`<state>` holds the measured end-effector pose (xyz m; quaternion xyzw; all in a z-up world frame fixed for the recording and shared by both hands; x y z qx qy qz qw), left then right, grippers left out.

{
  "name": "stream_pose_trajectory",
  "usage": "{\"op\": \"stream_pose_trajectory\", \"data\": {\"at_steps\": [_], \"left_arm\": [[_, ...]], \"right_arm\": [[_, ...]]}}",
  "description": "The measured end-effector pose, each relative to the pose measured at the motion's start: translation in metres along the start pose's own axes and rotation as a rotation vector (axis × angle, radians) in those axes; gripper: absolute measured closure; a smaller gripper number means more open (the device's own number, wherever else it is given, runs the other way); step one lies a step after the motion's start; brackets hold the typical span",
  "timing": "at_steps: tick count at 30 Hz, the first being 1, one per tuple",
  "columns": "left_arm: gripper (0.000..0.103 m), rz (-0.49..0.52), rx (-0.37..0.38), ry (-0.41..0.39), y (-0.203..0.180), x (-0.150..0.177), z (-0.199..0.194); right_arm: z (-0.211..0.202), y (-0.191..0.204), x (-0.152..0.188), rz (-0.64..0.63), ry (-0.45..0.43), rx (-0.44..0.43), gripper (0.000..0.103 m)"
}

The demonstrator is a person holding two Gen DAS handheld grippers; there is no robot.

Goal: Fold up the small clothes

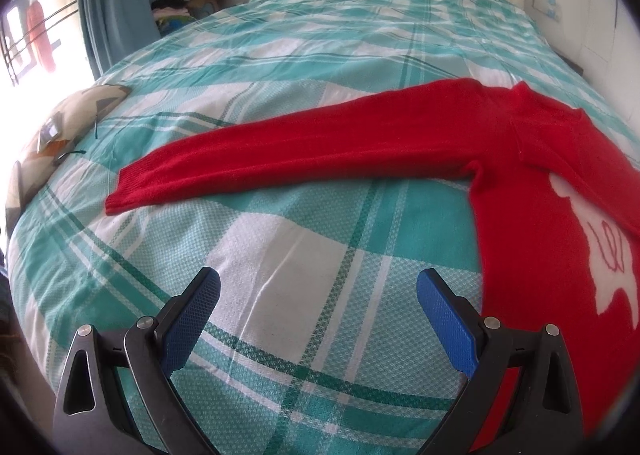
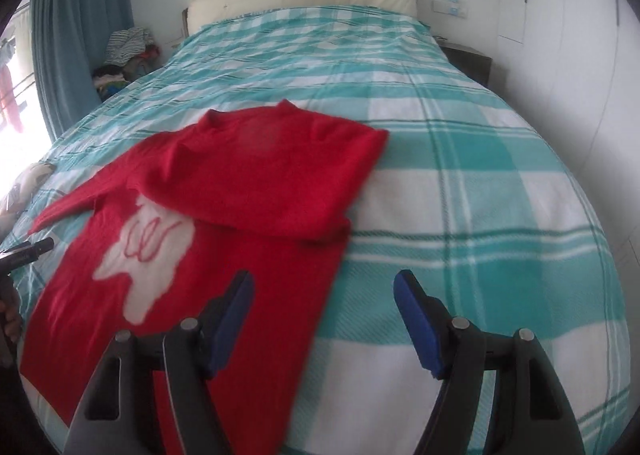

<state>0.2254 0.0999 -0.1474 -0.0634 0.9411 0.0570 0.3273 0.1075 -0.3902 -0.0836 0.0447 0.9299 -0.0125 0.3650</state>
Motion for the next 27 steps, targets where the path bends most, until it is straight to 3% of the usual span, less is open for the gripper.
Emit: {"op": "stream_pose_trajectory", "data": {"at_steps": [4, 6, 11, 20, 27], "left_arm": [[0.002, 0.003, -0.010, 0.057, 0.000, 0.008, 0.012], [0.001, -0.005, -0.007, 0.077, 0.001, 0.011, 0.016], [0.000, -0.036, 0.010, 0.105, 0.006, 0.014, 0.022], [0.000, -0.001, -0.033, 0.106, -0.001, 0.018, 0.026], [0.000, -0.024, 0.038, 0.157, 0.006, 0.017, 0.028]], "right_arm": [[-0.016, -0.023, 0.032, 0.025, -0.038, 0.074, 0.031], [-0.014, -0.027, 0.040, 0.053, -0.016, 0.084, 0.031], [-0.012, -0.027, 0.037, 0.057, -0.030, 0.115, 0.031], [-0.004, -0.039, 0.043, 0.129, 0.006, 0.117, 0.030], [-0.001, -0.036, 0.044, 0.115, 0.016, 0.126, 0.027]]}}
Point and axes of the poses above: each gripper's, at about its wrist camera, not at the fingertips, and z roughly the way its jaws point, y to its left, x to its underside, the point moved 4 cm from there along z, roughly the way its jaws point, and after that the axes turned 2 degrees about -z, right-handed, at the moved point
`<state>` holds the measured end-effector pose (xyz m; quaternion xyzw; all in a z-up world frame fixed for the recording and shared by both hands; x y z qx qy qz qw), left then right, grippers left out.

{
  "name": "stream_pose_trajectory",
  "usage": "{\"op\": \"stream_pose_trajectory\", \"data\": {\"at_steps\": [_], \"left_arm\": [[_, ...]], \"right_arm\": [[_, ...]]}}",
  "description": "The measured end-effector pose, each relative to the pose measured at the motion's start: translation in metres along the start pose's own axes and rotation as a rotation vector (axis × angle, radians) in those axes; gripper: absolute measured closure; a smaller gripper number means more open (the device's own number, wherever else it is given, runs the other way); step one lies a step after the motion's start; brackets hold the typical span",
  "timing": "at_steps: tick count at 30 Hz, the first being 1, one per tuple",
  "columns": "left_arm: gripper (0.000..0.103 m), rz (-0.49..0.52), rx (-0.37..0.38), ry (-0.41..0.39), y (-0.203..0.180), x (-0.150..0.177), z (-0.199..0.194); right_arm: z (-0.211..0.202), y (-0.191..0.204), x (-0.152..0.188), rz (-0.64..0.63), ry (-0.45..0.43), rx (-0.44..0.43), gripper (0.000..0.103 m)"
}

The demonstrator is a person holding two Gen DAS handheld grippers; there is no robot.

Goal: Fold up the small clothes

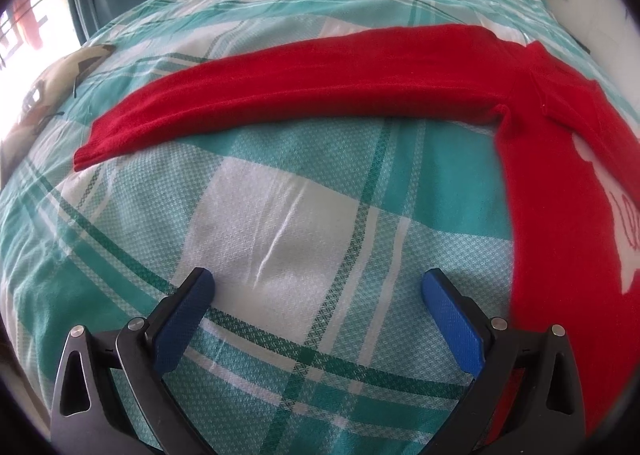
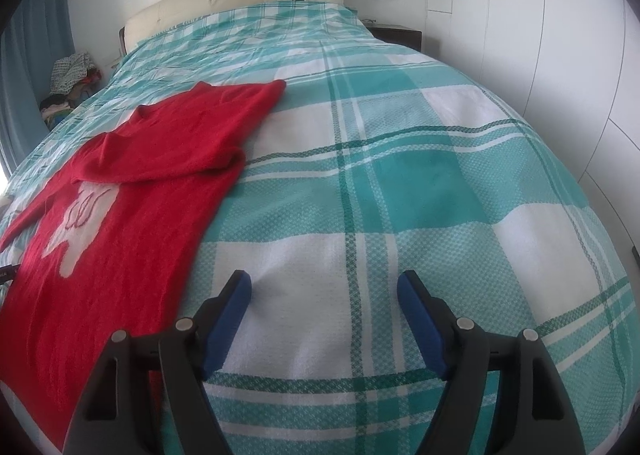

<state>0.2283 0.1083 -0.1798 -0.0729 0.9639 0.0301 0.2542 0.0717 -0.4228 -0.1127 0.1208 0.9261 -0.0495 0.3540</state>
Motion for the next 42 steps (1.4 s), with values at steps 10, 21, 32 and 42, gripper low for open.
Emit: {"op": "stream_pose_trajectory", "data": {"at_steps": [10, 21, 32, 42], "left_arm": [[0.001, -0.098, 0.173, -0.095, 0.091, -0.071, -0.063], [0.005, -0.404, 0.098, 0.085, 0.239, -0.100, 0.033], [0.097, -0.334, 0.164, 0.060, 0.187, -0.129, 0.012], [0.097, 0.079, 0.433, -0.185, -0.061, -0.218, -0.143]], "right_arm": [[-0.001, -0.002, -0.002, 0.026, -0.001, -0.029, 0.027], [-0.001, -0.004, -0.001, 0.060, 0.010, -0.061, 0.027], [0.000, -0.004, -0.001, 0.069, 0.008, -0.063, 0.027], [-0.006, -0.021, -0.004, 0.182, 0.008, -0.129, 0.027]]}}
Point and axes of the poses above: each gripper's, at about its wrist camera, not at the fingertips, and z roughly the way its jaws point, y to its left, x to its underside, the point moved 4 cm from there along z, roughly the way its jaws point, and after that the axes turned 2 degrees about -z, right-handed, at the moved point
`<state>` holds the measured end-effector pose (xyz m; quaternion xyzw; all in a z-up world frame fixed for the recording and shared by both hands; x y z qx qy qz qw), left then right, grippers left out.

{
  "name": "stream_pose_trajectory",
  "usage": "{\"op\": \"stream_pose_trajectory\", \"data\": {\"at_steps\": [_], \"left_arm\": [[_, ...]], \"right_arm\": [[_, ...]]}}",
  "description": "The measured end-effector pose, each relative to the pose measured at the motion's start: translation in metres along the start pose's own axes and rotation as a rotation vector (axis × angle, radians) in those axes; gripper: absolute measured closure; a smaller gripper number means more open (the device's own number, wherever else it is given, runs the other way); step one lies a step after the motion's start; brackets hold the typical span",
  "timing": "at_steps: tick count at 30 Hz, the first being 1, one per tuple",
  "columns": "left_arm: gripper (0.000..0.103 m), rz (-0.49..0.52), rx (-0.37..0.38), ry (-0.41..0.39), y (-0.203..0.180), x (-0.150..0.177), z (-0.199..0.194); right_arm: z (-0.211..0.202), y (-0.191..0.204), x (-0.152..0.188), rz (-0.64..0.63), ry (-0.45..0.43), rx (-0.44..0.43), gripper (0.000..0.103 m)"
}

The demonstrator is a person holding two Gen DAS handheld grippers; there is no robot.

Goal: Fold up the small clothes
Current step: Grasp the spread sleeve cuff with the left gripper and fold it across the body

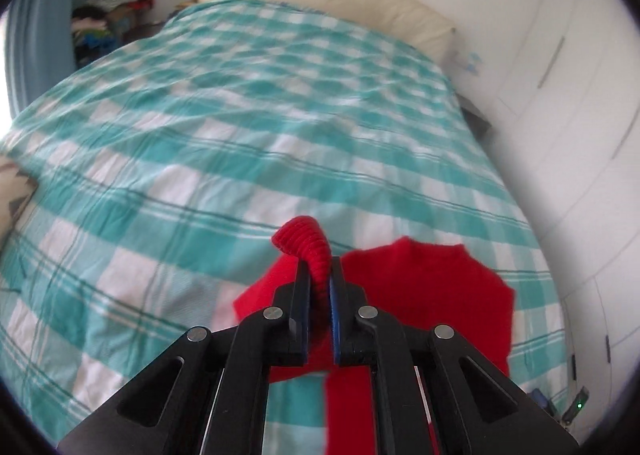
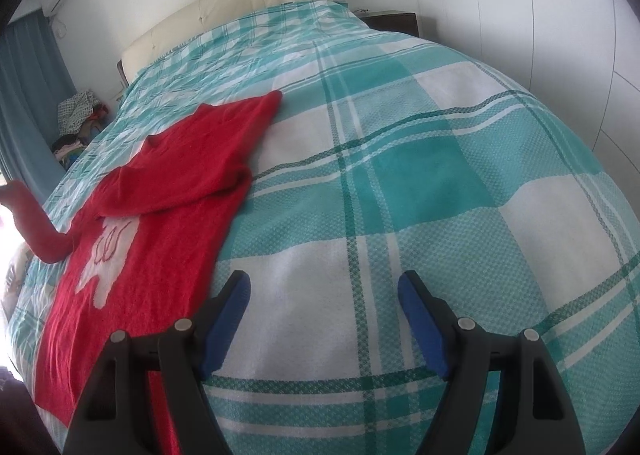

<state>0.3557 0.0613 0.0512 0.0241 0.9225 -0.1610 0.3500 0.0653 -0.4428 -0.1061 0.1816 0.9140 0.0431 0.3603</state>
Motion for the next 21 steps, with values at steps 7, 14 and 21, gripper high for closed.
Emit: {"op": "stream_pose_trajectory", "data": {"at_steps": [7, 14, 21], "left_arm": [[0.097, 0.173, 0.176, 0.075, -0.156, 0.029, 0.047], [0.072, 0.268, 0.155, 0.147, -0.216, 0.077, 0.096], [0.015, 0.237, 0.021, 0.097, -0.168, 0.090, 0.092]], "right_arm": [[-0.007, -0.011, -0.003, 0.065, -0.018, -0.013, 0.027], [-0.008, -0.007, -0.004, 0.044, -0.020, -0.024, 0.027], [-0.012, -0.012, -0.005, 0.062, -0.036, -0.021, 0.027]]}}
Point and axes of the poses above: each gripper's, at about its wrist camera, not at the fingertips, and z roughly the way its jaws point, y to its left, x to its underside, the point moved 4 cm from there along z, roughly the way its jaws point, and after that the axes turned 2 degrees about -z, right-handed, at the moved point
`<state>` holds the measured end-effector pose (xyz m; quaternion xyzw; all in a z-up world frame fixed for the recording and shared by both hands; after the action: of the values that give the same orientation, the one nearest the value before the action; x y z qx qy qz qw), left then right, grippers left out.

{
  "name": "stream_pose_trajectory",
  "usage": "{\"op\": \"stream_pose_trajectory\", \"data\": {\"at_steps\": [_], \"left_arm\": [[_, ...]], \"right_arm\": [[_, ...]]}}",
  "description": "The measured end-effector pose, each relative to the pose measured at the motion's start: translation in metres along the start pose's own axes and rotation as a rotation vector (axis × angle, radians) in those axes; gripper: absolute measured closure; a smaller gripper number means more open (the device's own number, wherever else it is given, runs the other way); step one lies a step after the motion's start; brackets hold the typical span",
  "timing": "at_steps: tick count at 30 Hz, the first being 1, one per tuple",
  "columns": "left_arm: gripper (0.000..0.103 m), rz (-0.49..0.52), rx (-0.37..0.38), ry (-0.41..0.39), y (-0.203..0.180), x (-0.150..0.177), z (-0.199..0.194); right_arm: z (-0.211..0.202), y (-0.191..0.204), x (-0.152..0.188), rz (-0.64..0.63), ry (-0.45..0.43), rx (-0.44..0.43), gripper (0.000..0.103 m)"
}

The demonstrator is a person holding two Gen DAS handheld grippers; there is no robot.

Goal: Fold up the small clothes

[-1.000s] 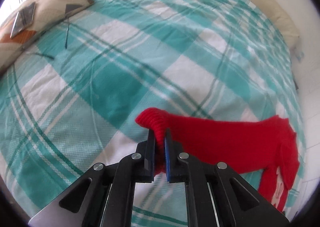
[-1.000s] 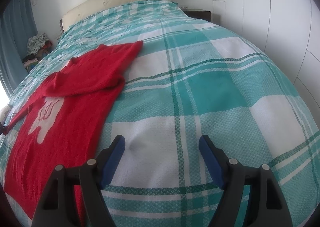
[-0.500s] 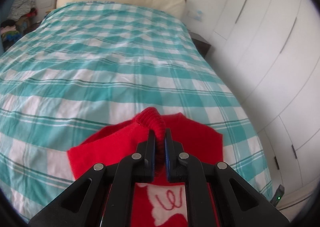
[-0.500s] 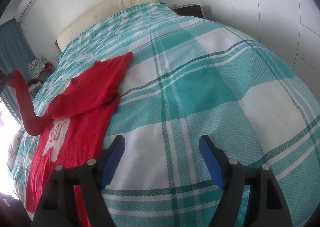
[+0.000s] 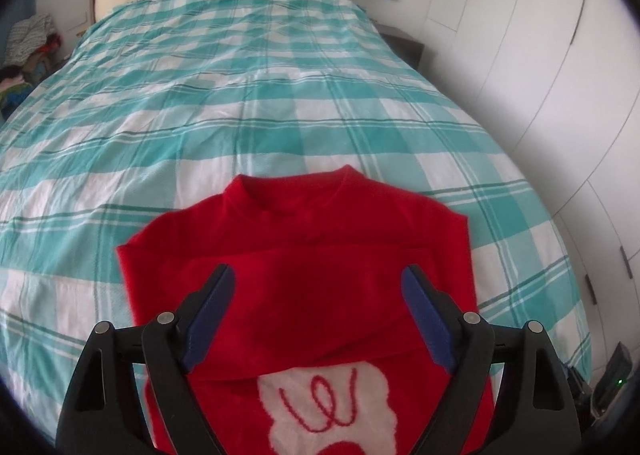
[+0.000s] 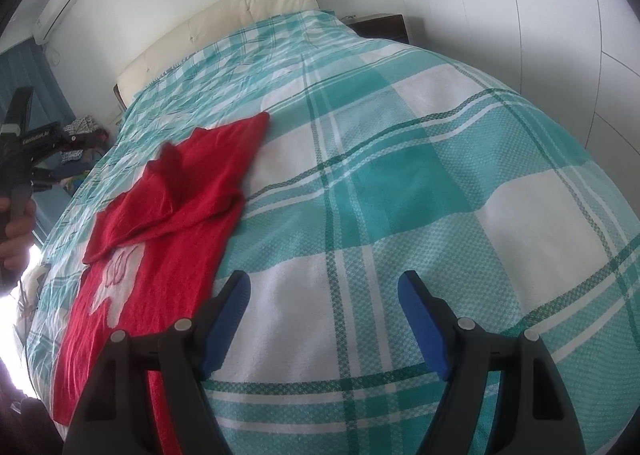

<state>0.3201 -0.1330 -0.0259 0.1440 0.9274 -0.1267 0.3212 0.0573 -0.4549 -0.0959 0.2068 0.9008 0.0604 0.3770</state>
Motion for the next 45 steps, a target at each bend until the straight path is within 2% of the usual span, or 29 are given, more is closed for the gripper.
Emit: {"op": "stream_pose_trajectory", "data": {"at_steps": [3, 7, 11, 15, 18, 22, 27, 32, 34, 36, 37, 40, 42, 45], "left_arm": [[0.008, -0.020, -0.100, -0.046, 0.041, 0.020, -0.020], [0.006, -0.035, -0.255, -0.079, 0.103, 0.069, -0.047], [0.006, -0.124, -0.320, -0.073, 0.157, 0.126, -0.062], [0.006, -0.182, -0.386, -0.079, 0.193, 0.160, -0.060], [0.006, -0.279, -0.393, -0.083, 0.218, 0.180, -0.053], [0.006, -0.395, -0.341, -0.051, 0.233, 0.191, -0.045], [0.006, -0.369, -0.353, -0.085, 0.230, 0.188, -0.049], [0.006, -0.382, -0.302, -0.077, 0.229, 0.187, -0.047], [0.006, -0.355, -0.235, -0.079, 0.220, 0.182, -0.046], [0.006, -0.272, -0.172, -0.066, 0.204, 0.170, -0.038], [0.006, -0.215, -0.163, -0.054, 0.195, 0.163, -0.032], [0.006, -0.066, -0.170, -0.026, 0.170, 0.145, -0.008], [0.007, 0.002, -0.194, -0.008, 0.157, 0.135, 0.009], [0.007, 0.092, -0.189, 0.002, 0.137, 0.125, 0.032]], "right_arm": [[-0.001, -0.002, -0.001, 0.006, -0.002, 0.003, 0.027], [-0.002, -0.001, -0.001, -0.010, -0.005, 0.019, 0.027], [-0.001, 0.004, 0.001, -0.059, -0.009, 0.062, 0.027], [0.002, 0.013, 0.005, -0.120, -0.016, 0.106, 0.027], [0.004, 0.018, 0.006, -0.157, -0.023, 0.132, 0.027], [0.003, 0.018, 0.007, -0.181, -0.040, 0.160, 0.027], [0.004, 0.016, 0.007, -0.182, -0.044, 0.176, 0.027], [0.007, 0.015, 0.008, -0.180, -0.035, 0.179, 0.027], [0.007, 0.015, 0.008, -0.179, -0.033, 0.178, 0.027], [0.007, 0.015, 0.009, -0.178, -0.031, 0.179, 0.027], [0.007, 0.015, 0.009, -0.179, -0.031, 0.178, 0.027], [0.008, 0.016, 0.009, -0.183, -0.027, 0.170, 0.027], [0.009, 0.017, 0.010, -0.187, -0.022, 0.166, 0.027], [0.010, 0.018, 0.010, -0.187, -0.014, 0.161, 0.027]]}}
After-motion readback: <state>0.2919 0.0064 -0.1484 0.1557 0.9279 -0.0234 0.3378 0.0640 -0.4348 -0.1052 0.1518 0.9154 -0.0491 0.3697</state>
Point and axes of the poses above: each gripper's, at about its wrist camera, not at the fingertips, and z roughly the way its jaws point, y to its left, x to its underside, the point moved 4 cm from there along z, roughly the way its jaws point, and after that the axes turned 2 degrees about -z, right-handed, at the moved point
